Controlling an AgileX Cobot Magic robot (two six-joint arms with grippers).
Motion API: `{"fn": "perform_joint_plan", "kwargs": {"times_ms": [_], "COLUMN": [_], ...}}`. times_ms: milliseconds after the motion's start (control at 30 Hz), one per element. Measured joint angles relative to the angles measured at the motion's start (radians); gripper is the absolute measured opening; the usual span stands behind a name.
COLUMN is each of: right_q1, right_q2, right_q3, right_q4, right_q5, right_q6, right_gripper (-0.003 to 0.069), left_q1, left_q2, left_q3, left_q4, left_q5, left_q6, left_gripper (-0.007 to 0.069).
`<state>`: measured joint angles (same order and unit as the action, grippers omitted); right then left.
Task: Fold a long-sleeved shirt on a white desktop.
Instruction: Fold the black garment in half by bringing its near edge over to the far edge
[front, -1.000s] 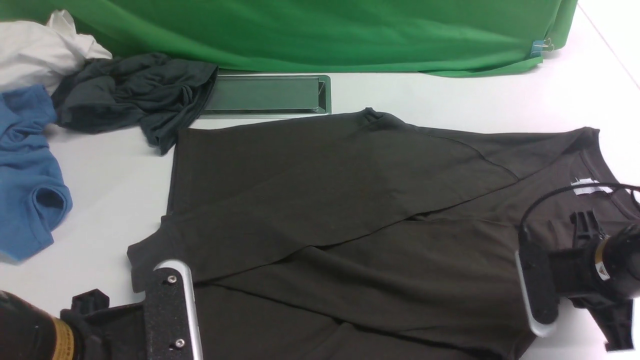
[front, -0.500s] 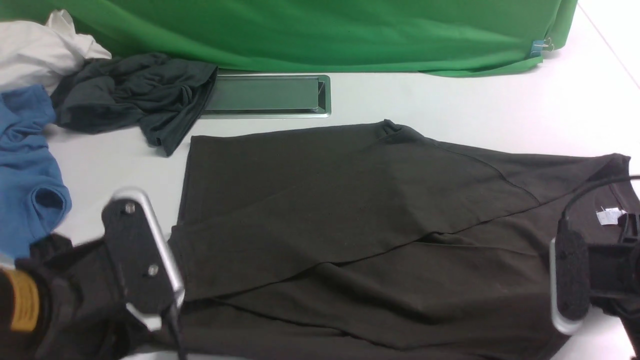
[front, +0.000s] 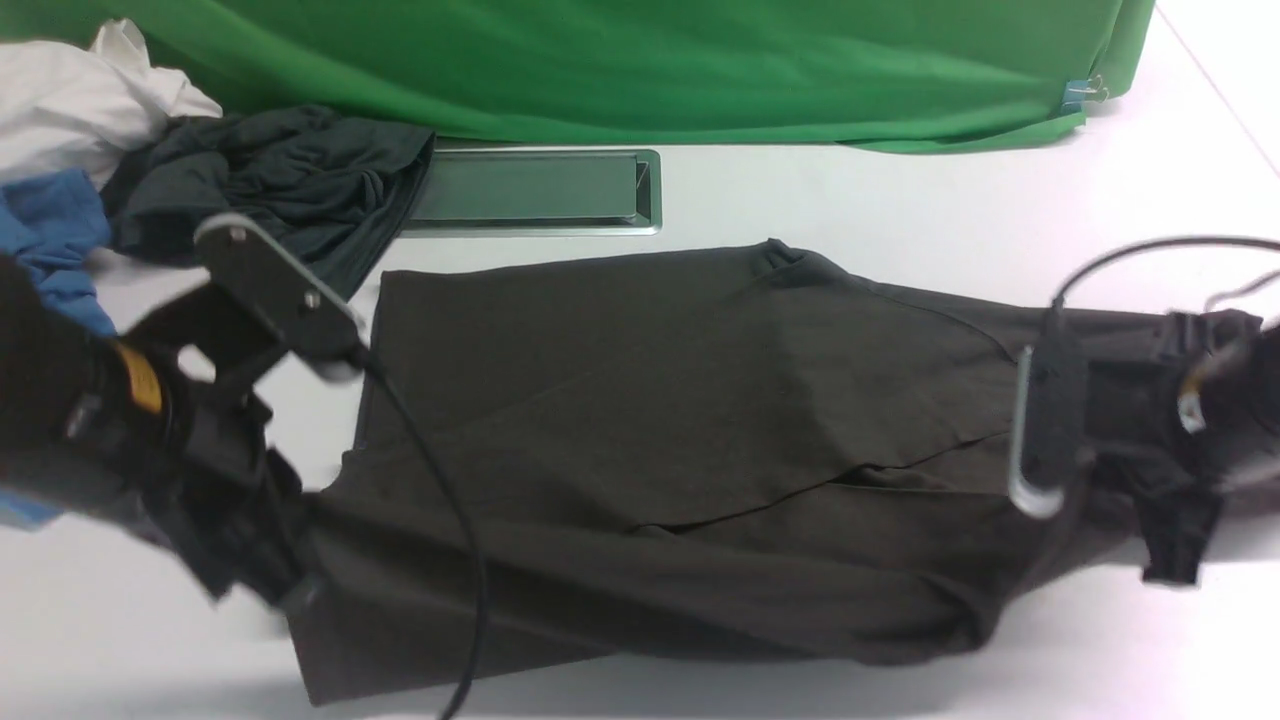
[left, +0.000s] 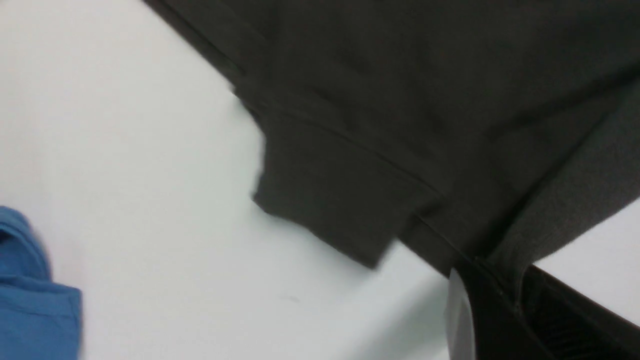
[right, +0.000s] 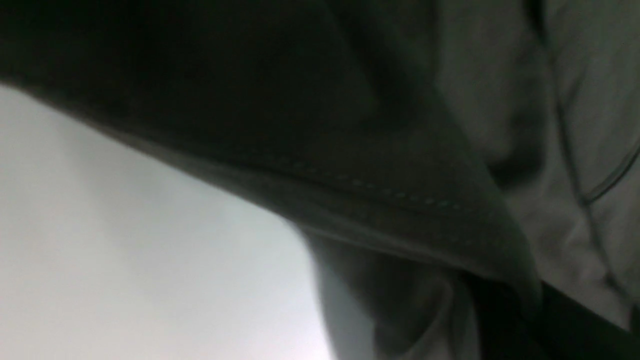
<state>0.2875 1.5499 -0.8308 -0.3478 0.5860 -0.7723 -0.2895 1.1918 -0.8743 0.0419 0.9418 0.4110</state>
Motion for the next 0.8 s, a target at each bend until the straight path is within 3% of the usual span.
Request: {"fn": "perform_joint_plan", "kwargs": {"times_ms": [200, 367, 800], "right_q1": [-0.041, -0.075, -0.133], "right_q2": [0.089, 0.105, 0.268], "right_q3": [-0.142, -0.216, -0.452], "right_q4": [0.019, 0.059, 0.127], "right_q5": [0.0, -0.022, -0.065], "right_q6": [0.032, 0.033, 0.058], "right_gripper": [0.0031, 0.0031, 0.0031], "left_q1": [0.134, 0.189, 0.194], "left_q2": [0.117, 0.232, 0.489], "left_q3": [-0.098, -0.183, -0.429], "left_q4": [-0.021, -0.042, 0.107], "left_q5": [-0.024, -0.062, -0.076], "left_q6": [0.003, 0.003, 0.002], "left_gripper": [0.0036, 0.0036, 0.0036]}}
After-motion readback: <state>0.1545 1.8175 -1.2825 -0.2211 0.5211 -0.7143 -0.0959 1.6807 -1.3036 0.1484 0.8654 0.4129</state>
